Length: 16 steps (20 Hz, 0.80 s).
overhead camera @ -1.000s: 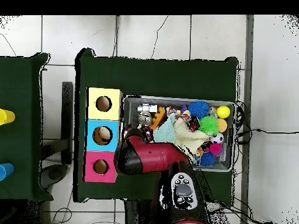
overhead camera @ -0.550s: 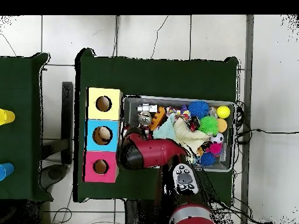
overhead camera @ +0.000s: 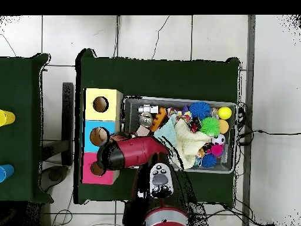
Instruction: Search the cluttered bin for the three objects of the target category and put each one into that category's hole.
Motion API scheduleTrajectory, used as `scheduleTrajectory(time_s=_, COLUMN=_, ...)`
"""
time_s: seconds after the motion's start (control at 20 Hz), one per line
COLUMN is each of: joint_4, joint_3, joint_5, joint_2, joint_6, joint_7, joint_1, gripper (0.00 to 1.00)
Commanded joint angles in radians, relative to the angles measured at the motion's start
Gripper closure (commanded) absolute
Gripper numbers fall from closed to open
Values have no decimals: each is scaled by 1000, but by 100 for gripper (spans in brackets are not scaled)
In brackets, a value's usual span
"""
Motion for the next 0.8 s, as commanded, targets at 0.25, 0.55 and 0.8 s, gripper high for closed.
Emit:
scheduleTrajectory(time_s=0.25, joint_4=27, joint_3=57, joint_5=59, joint_2=-91, joint_6=135, joint_7=110, joint_1=-38, gripper=0)
scheduleTrajectory(time_s=0.55, joint_4=19, joint_3=57, joint_5=26, joint_2=-58, joint_6=105, joint_7=72, joint_1=-79, gripper=0)
scheduleTrajectory(time_s=0.8, joint_4=-39, joint_3=1, joint_5=-7, joint_2=26, joint_6=94, joint_7=81, joint_1=-79, gripper=0)
